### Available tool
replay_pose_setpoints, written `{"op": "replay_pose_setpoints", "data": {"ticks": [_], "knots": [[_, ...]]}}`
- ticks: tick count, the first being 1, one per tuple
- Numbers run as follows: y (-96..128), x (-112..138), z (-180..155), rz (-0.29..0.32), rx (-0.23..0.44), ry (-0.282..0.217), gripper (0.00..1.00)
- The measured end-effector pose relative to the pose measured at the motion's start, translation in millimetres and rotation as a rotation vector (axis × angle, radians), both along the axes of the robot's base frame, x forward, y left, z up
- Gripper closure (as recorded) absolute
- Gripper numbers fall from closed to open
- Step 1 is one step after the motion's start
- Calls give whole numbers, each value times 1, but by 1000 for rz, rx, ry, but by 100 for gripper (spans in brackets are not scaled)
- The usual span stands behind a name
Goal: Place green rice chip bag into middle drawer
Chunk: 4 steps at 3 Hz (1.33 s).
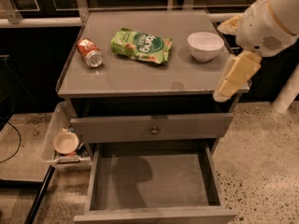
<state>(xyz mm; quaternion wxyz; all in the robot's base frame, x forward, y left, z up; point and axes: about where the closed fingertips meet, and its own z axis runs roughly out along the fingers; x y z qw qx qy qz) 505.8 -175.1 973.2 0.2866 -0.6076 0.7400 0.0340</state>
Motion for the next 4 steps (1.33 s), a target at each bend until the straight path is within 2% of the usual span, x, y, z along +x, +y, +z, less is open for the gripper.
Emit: {"op": "replay_pose_setpoints", "data": {"ticks": [1,2,3,4], "knots": [[36,47,-6,102,119,-97,0],[66,82,-16,183,183,-140,0],[72,89,-23,189,175,-144,0],[85,114,-29,218,156,-195,0]]}}
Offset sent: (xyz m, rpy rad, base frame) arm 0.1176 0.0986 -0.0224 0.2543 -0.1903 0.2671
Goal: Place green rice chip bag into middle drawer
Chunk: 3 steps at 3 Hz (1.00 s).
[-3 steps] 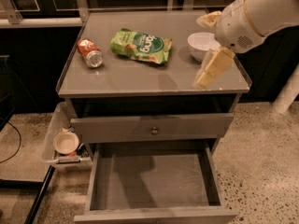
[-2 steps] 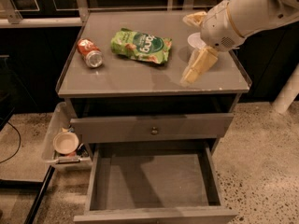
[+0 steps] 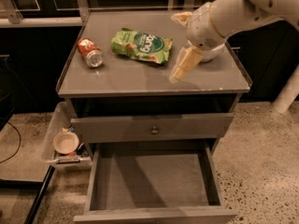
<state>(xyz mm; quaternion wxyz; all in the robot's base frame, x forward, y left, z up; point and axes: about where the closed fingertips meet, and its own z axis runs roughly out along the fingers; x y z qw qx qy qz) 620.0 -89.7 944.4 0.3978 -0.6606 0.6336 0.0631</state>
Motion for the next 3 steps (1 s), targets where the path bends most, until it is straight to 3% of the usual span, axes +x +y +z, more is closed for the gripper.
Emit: {"op": "replay_pose_setpoints", "data": {"ticks": [1,3], "knots": [[18,28,-2,40,5,-40,0],[43,85,-29,75,32,12,0]]}}
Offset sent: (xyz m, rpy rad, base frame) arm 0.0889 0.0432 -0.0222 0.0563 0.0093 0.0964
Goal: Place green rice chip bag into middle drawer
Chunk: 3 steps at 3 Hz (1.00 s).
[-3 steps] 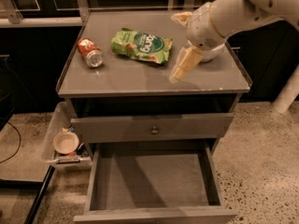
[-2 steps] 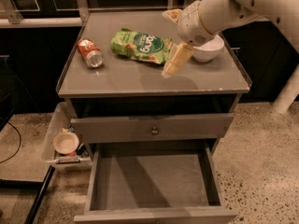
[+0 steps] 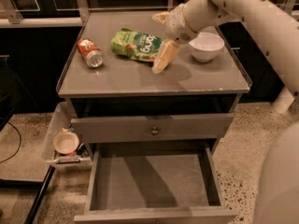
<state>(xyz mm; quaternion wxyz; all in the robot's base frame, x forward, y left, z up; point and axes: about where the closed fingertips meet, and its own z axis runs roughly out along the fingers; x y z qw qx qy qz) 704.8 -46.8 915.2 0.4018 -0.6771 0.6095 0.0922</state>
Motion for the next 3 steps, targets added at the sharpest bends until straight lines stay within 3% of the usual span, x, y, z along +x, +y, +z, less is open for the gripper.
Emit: {"op": "replay_pose_setpoints", "data": {"ticks": [3], "knots": [[13,72,-34,-49,-3,36,0]]}}
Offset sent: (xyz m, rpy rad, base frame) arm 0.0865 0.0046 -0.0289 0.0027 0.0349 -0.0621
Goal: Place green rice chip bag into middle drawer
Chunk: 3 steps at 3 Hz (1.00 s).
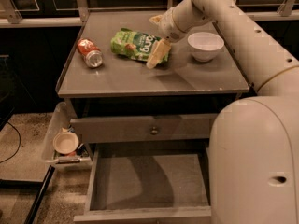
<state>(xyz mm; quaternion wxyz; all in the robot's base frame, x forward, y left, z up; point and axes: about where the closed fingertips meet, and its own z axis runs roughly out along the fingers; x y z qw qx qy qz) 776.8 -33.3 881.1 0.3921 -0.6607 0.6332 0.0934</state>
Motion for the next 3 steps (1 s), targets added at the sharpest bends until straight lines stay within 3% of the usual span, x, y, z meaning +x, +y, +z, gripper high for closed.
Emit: {"op": "replay_pose_setpoints", "data": {"ticks": [2,3], "knots": [[6,25,-21,-42,5,38,0],[6,26,-21,-42,5,38,18]]}}
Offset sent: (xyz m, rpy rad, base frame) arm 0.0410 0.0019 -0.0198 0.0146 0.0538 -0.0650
